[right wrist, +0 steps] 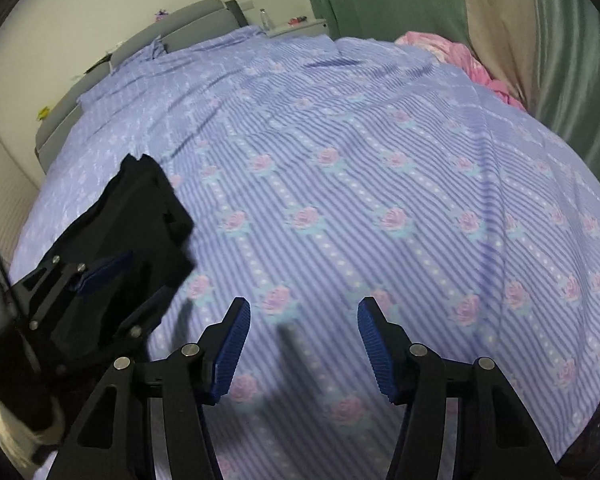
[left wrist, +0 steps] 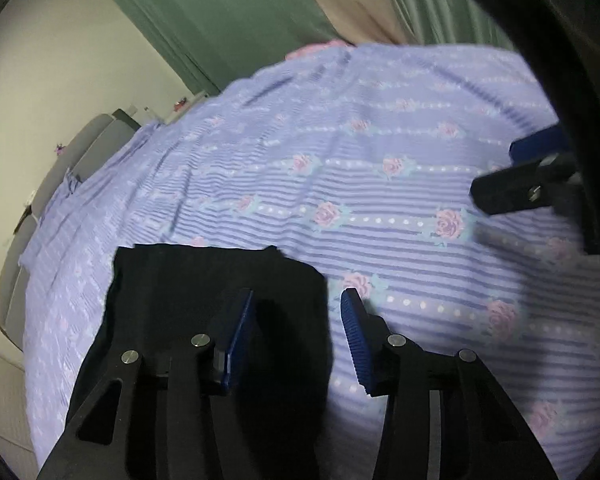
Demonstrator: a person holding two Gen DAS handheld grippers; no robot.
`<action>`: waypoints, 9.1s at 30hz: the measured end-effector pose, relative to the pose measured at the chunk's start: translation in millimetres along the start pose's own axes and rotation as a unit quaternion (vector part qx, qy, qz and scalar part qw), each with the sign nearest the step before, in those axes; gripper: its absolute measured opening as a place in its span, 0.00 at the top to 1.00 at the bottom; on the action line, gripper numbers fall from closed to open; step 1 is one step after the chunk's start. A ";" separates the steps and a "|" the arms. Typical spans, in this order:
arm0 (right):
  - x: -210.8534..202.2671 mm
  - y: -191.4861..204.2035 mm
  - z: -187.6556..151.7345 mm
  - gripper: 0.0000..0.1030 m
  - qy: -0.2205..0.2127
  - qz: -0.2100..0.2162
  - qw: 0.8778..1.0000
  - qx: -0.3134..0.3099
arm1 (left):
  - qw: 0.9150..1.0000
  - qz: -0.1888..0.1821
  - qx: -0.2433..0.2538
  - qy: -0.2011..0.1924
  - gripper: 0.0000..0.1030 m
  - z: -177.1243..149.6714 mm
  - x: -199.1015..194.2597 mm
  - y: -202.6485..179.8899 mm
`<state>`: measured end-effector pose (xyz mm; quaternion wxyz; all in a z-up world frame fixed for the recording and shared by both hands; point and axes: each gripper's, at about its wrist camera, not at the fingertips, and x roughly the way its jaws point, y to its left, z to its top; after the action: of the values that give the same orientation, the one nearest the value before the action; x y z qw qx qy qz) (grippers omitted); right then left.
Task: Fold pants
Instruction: 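Grasp the pants edge with the left tool and lift it, then grasp the pants with the right tool while the left tool holds its edge, then lift the pants with both tools and fold them over onto themselves, then lower the folded pants onto the duvet and open both tools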
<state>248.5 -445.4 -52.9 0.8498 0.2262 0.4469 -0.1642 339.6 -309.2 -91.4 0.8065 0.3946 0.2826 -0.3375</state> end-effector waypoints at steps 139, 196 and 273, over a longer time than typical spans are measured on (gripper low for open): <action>79.5 86.3 9.3 0.53 0.017 0.000 0.979 0.202 | 0.946 -0.247 -0.144 0.152 0.45 15.6 160.7 243.9; -109.1 416.4 -66.5 0.91 -0.026 0.153 0.963 -0.221 | 0.948 -0.168 -0.267 -0.030 0.90 -196.7 -156.4 419.8; -62.3 405.9 -122.6 0.35 0.150 0.189 0.904 -0.354 | 0.857 0.078 -0.503 0.082 0.33 -380.2 -274.3 301.6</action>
<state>325.7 -33.0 34.5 0.8122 0.0129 0.5465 0.2039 331.0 232.5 40.2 0.8925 -0.0182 0.4477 -0.0514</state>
